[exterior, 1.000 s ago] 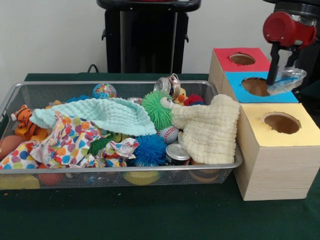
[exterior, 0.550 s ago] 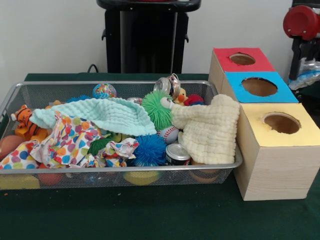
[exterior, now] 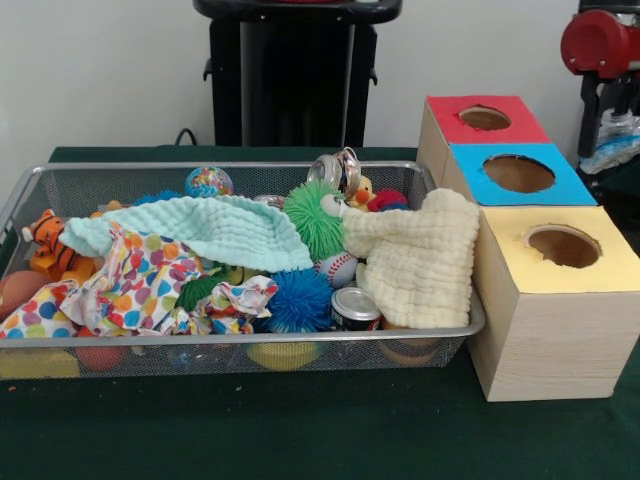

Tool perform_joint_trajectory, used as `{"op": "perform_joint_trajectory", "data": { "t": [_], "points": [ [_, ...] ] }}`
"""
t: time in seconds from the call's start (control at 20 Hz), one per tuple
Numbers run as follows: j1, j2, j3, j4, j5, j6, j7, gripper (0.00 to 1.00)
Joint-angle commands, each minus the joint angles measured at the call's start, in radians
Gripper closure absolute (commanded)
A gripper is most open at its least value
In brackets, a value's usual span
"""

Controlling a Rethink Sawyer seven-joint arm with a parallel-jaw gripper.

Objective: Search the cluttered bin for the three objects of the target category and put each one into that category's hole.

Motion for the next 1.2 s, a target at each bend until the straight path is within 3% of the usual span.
{"op": "perform_joint_trajectory", "data": {
  "t": [0.05, 0.65, 1.2],
  "points": [
    [-0.065, -0.002, 0.118, 0.103, -0.069, -0.022, 0.055, 0.0],
    [-0.157, -0.045, 0.203, 0.157, -0.084, -0.03, 0.026, 0.0],
    [-0.268, -0.105, 0.305, 0.197, -0.1, 0.027, -0.009, 0.0]
  ]
}}
